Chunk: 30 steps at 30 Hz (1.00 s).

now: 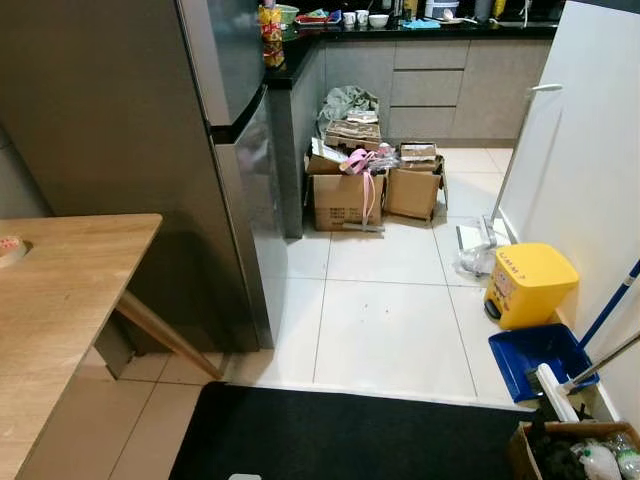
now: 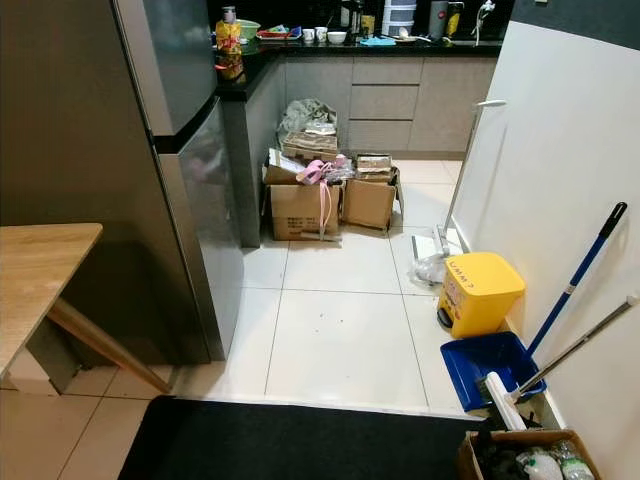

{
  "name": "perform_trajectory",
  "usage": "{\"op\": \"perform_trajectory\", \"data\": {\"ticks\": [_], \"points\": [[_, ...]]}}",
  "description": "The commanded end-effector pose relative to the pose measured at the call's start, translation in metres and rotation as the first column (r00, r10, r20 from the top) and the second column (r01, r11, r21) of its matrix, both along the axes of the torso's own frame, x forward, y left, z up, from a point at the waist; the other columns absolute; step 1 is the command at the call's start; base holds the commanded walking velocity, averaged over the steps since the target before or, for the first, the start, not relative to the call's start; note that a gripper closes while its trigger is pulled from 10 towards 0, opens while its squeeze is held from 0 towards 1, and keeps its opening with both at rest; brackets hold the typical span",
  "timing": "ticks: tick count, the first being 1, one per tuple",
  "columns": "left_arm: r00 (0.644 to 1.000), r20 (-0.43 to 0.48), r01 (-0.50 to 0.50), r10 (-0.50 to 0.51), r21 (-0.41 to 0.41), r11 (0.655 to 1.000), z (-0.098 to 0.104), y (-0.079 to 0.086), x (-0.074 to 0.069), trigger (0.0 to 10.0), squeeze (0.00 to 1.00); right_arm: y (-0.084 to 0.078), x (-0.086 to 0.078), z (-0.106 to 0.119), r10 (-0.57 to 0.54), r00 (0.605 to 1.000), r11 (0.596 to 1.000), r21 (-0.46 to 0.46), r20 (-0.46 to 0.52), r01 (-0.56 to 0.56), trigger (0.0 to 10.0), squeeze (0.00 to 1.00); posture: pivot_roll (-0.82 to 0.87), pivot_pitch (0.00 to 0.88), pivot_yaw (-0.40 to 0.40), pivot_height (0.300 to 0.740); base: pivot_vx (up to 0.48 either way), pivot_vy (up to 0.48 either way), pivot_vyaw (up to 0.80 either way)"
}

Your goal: Restocking fridge

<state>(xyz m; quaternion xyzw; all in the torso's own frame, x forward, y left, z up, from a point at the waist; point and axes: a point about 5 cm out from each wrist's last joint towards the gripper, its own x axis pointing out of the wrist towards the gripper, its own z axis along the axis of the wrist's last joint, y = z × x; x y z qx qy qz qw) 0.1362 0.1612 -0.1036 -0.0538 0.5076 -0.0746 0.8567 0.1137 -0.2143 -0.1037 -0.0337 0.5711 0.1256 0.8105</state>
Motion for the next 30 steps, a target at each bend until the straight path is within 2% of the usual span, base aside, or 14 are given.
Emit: {"op": "perform_trajectory", "data": {"ticks": [1,13,30], "points": [[1.0,-0.022,-0.009,0.009,0.006,1.0,-0.0021,0.0018,-0.006,10.0,0.0,0.0071,0.001,-0.0007,0.024,1.0,0.999,0.025,-0.006,-0.024,10.0,0.0,-0.08,0.0,0.006,0.734,0.0,0.0,0.78],[1.0,-0.023,0.003,-0.002,0.011,1.0,-0.0021,0.0031,-0.0062,10.0,0.0,0.0053,0.003,0.0001,0.021,1.0,1.0,0.013,0.006,-0.021,10.0,0.0,-0.07,0.0,0.007,0.734,0.0,0.0,0.77],[1.0,-0.025,0.01,-0.01,-0.005,1.0,-0.0022,0.0026,-0.0071,10.0,0.0,0.0048,0.0046,0.0005,0.017,1.0,1.0,0.006,0.009,-0.017,10.0,0.0,-0.07,0.0,0.007,0.734,0.0,0.0,0.05]]}}
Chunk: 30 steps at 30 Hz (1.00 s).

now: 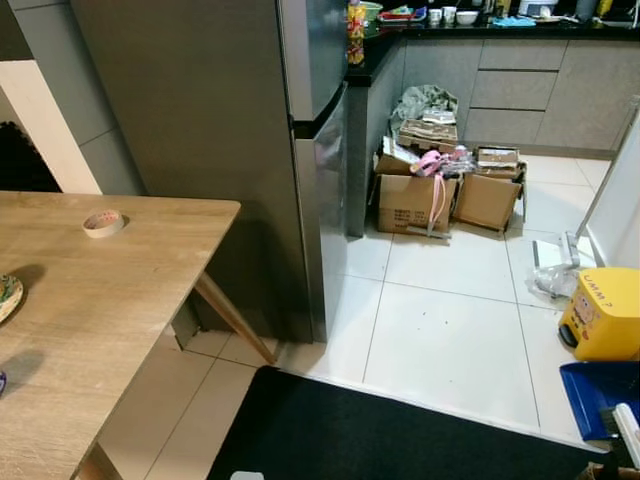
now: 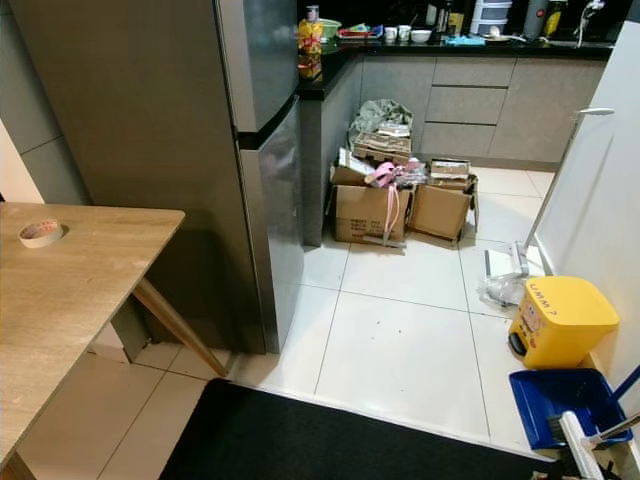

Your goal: Restocking fridge

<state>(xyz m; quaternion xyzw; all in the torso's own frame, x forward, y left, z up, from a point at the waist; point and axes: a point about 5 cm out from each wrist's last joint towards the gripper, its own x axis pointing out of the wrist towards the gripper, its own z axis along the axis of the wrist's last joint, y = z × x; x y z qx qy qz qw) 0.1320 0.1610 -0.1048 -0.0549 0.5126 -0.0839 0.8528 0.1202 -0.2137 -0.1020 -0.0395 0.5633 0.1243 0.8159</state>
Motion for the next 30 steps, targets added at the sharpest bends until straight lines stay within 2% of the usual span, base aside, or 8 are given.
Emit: {"op": "perform_trajectory", "data": {"ticks": [1,10,19,30], "points": [[1.0,-0.013,-0.01,0.01,0.005,1.0,-0.001,0.0029,-0.003,10.0,0.0,0.0043,-0.002,-0.0012,0.013,1.0,1.0,0.017,-0.011,-0.013,10.0,0.0,-0.07,0.0,0.007,0.734,0.0,0.0,0.4],[1.0,-0.009,-0.01,0.01,0.021,1.0,-0.0008,0.004,-0.0021,10.0,0.0,0.0048,-0.002,-0.0012,0.01,1.0,1.0,0.024,-0.009,-0.01,10.0,0.0,-0.07,0.0,0.007,0.734,0.0,0.0,0.79],[1.0,-0.008,0.019,-0.019,0.013,1.0,-0.0004,0.0026,-0.0015,10.0,0.0,0.0036,-0.0006,-0.0007,-0.006,1.0,1.0,0.02,0.0,0.006,10.0,0.0,-0.08,0.0,0.007,0.734,0.0,0.0,0.0],[1.0,-0.009,0.017,-0.017,0.003,1.0,-0.0003,0.0021,-0.0011,10.0,0.0,0.0045,0.0014,-0.0002,-0.004,1.0,1.0,0.024,0.002,0.004,10.0,0.0,-0.08,0.0,0.007,0.734,0.0,-0.391,0.0]]}}
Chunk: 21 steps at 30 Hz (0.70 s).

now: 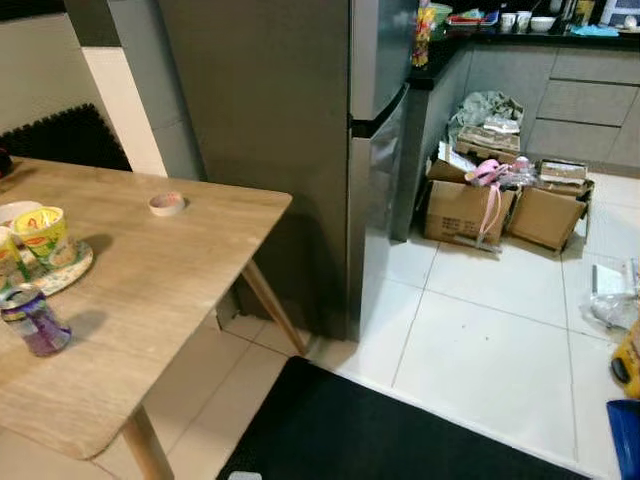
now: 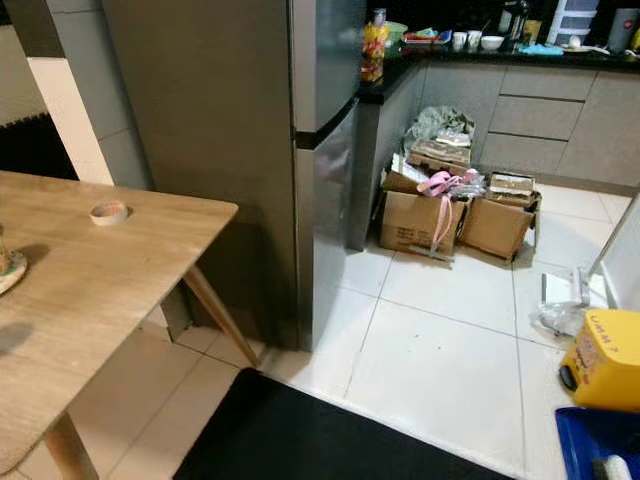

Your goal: Restocking fridge

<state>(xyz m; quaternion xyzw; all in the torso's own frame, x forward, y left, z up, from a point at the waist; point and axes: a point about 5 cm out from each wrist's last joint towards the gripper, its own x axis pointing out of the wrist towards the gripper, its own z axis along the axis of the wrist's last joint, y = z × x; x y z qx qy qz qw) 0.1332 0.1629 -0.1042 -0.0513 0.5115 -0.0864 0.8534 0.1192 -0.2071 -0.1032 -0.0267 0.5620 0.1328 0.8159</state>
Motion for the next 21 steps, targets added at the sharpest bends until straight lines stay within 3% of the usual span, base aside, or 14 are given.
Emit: {"op": "perform_trajectory", "data": {"ticks": [1,9,21], "points": [[1.0,-0.013,0.009,-0.009,-0.001,1.0,-0.0009,0.0002,-0.0023,10.0,0.0,-0.0019,0.0023,0.001,-0.003,1.0,1.0,-0.006,0.004,0.003,10.0,0.0,-0.08,0.0,0.007,0.734,0.0,-0.416,0.0],[1.0,-0.016,0.009,-0.009,-0.002,1.0,-0.0011,0.0006,-0.0032,10.0,0.0,-0.0013,0.0013,0.0005,-0.001,1.0,1.0,-0.005,0.0,0.001,10.0,0.0,-0.08,0.0,0.008,0.734,0.0,-0.373,0.0],[0.999,-0.003,-0.047,0.047,-0.006,0.999,0.0002,0.0021,0.001,10.0,0.0,-0.0017,0.0012,0.0005,0.002,1.0,1.0,-0.008,-0.002,-0.002,10.0,0.0,-0.08,0.0,0.009,0.734,0.0,0.0,0.0]]}}
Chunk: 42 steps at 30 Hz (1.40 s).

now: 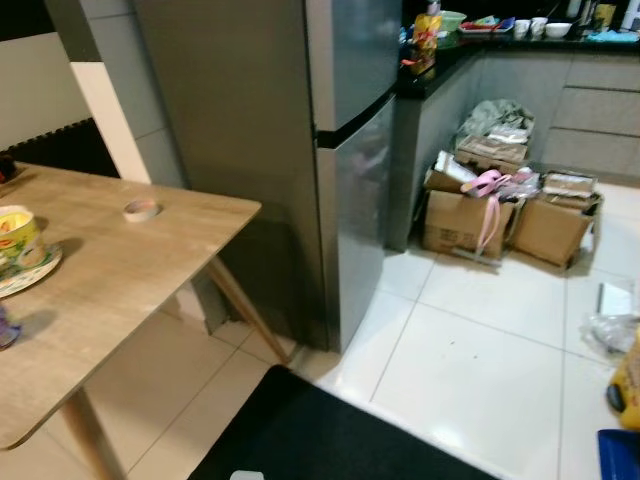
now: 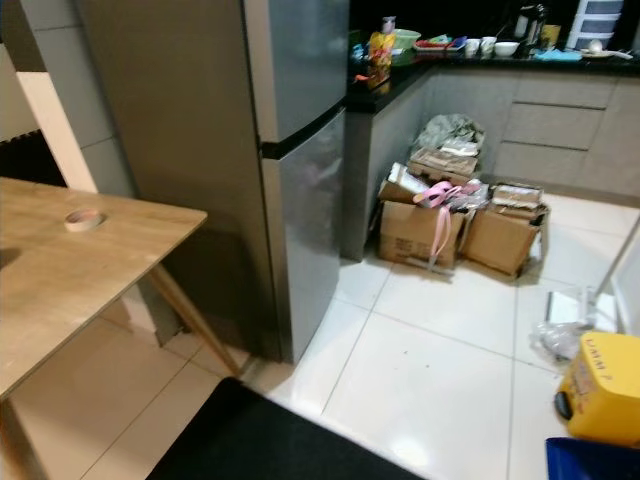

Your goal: Restocking fridge

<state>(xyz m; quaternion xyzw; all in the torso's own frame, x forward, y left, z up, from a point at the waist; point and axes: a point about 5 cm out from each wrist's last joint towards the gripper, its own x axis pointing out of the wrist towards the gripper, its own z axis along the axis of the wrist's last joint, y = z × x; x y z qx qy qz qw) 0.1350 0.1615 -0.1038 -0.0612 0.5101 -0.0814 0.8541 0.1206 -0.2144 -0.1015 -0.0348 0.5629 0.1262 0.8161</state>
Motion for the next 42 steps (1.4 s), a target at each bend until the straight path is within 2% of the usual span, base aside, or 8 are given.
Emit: {"op": "perform_trajectory", "data": {"ticks": [1,5,13,24,32,42], "points": [[0.999,-0.005,-0.031,0.031,0.004,1.0,-0.0003,0.0034,-0.001,10.0,0.0,0.0059,-0.0005,-0.0013,0.004,1.0,1.0,0.013,-0.004,-0.004,10.0,0.0,-0.08,0.0,0.009,0.734,0.0,0.0,0.0],[1.0,-0.016,-0.024,0.025,0.043,0.999,-0.0017,0.005,-0.004,10.0,0.0,0.0059,-0.0029,-0.0021,0.001,1.0,1.0,0.008,-0.012,-0.001,10.0,0.0,-0.08,0.0,0.01,0.734,0.0,0.0,0.0],[0.998,-0.011,-0.057,0.058,0.019,0.998,-0.0013,0.0053,-0.0033,10.0,0.0,0.0042,-0.0035,-0.0023,-0.007,1.0,1.0,-0.007,-0.015,0.007,10.0,0.0,-0.08,0.0,0.008,0.734,0.0,0.0,0.0],[0.999,-0.003,-0.038,0.038,0.011,0.999,-0.0006,0.004,-0.0018,10.0,0.0,0.0045,-0.0034,-0.0025,-0.014,1.0,1.0,-0.012,-0.014,0.013,10.0,0.0,-0.08,0.0,0.011,0.734,0.0,0.0,0.0],[0.999,-0.005,-0.037,0.037,0.01,0.999,-0.0007,0.0055,-0.0028,10.0,0.0,0.0083,-0.0042,-0.0027,-0.006,1.0,1.0,0.025,-0.011,0.006,10.0,0.0,-0.07,0.0,0.008,0.734,0.0,0.0,0.0],[1.0,0.001,-0.021,0.021,0.017,1.0,-0.0002,0.0074,-0.0019,10.0,0.0,0.0065,-0.0008,-0.0011,0.032,0.999,0.999,0.023,-0.008,-0.032,10.0,0.0,-0.07,0.0,0.006,0.734,0.0,0.0,0.71]]}}
